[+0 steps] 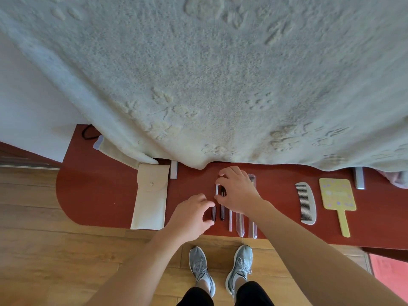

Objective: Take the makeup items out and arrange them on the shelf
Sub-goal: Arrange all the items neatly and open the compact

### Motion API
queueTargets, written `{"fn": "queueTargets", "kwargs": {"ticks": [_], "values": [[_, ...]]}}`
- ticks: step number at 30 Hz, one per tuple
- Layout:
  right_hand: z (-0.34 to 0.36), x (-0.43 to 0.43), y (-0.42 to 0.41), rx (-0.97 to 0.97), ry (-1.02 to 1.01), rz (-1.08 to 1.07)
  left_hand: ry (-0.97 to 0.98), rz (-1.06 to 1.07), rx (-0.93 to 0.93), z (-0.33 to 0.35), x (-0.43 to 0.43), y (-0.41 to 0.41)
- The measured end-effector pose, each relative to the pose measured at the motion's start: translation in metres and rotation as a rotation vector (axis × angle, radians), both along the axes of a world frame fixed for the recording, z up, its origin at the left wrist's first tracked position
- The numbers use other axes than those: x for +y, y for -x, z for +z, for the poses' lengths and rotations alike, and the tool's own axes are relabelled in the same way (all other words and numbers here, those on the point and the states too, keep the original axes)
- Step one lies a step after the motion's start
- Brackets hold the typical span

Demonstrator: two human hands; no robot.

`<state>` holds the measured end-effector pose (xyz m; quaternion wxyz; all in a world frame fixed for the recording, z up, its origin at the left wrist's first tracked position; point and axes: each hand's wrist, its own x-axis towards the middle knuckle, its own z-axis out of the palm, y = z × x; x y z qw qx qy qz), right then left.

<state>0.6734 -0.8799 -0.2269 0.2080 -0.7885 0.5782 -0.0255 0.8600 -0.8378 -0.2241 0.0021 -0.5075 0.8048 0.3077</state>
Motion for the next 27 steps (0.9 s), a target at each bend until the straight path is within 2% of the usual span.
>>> {"fn": "queueTargets", "kwargs": {"ticks": [27], "values": [[-0.0076, -0.001, -0.0013, -0.003, -0.027, -0.019, 0.0, 0.044, 0.027, -0.0094, 0.0037, 0.0034]]}}
